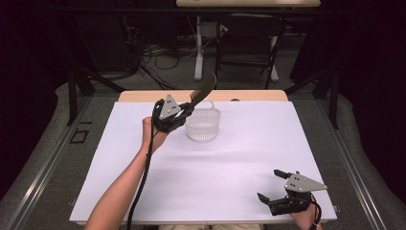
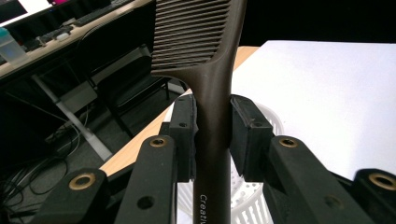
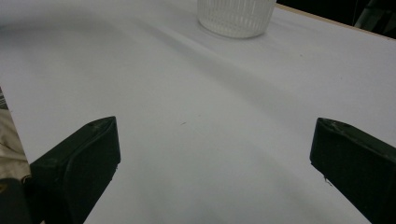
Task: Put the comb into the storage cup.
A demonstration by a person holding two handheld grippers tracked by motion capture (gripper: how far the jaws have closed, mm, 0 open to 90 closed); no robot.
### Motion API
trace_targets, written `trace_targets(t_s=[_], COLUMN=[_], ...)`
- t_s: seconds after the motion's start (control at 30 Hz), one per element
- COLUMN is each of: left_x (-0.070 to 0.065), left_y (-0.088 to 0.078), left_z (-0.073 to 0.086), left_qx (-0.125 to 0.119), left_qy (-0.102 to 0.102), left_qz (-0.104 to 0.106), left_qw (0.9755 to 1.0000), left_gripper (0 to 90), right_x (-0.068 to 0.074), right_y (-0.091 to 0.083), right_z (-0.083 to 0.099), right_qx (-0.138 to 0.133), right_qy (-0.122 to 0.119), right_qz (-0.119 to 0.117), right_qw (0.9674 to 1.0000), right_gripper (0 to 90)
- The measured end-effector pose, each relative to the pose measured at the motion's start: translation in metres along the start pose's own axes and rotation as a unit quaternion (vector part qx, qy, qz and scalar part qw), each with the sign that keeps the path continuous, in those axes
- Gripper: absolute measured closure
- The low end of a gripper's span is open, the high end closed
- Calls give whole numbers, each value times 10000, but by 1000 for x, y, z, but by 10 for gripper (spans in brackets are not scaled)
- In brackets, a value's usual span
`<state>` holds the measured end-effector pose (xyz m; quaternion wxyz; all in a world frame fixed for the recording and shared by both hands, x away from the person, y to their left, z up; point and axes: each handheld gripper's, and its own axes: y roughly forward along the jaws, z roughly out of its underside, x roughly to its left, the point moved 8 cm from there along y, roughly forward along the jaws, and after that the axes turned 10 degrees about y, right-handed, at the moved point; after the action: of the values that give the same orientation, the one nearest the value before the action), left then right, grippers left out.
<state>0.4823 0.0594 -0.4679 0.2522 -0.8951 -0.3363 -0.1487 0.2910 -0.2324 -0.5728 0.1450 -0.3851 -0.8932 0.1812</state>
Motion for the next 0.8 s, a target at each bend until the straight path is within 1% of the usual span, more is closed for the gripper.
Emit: trace_targets(t_s=[0.27, 0.63, 0.8], left_x=[-1, 1, 1], left_y=[5, 11, 12], left_z=[-4, -3, -5], left_qx=[-59, -129, -159], left_qy=[66, 118, 188], left_qz=[19, -4, -15], left_qw=[10000, 9998, 9997], left_gripper=[723, 723, 723], right_x=[0, 0, 0], right_y=[-1, -1, -1], right_z=[0, 0, 0], right_qx=[2, -20, -20], right_qy=[-14, -16, -20], right_qz=[12, 21, 22], right_qw=[10000, 10000, 10000], right_gripper=[14, 14, 14])
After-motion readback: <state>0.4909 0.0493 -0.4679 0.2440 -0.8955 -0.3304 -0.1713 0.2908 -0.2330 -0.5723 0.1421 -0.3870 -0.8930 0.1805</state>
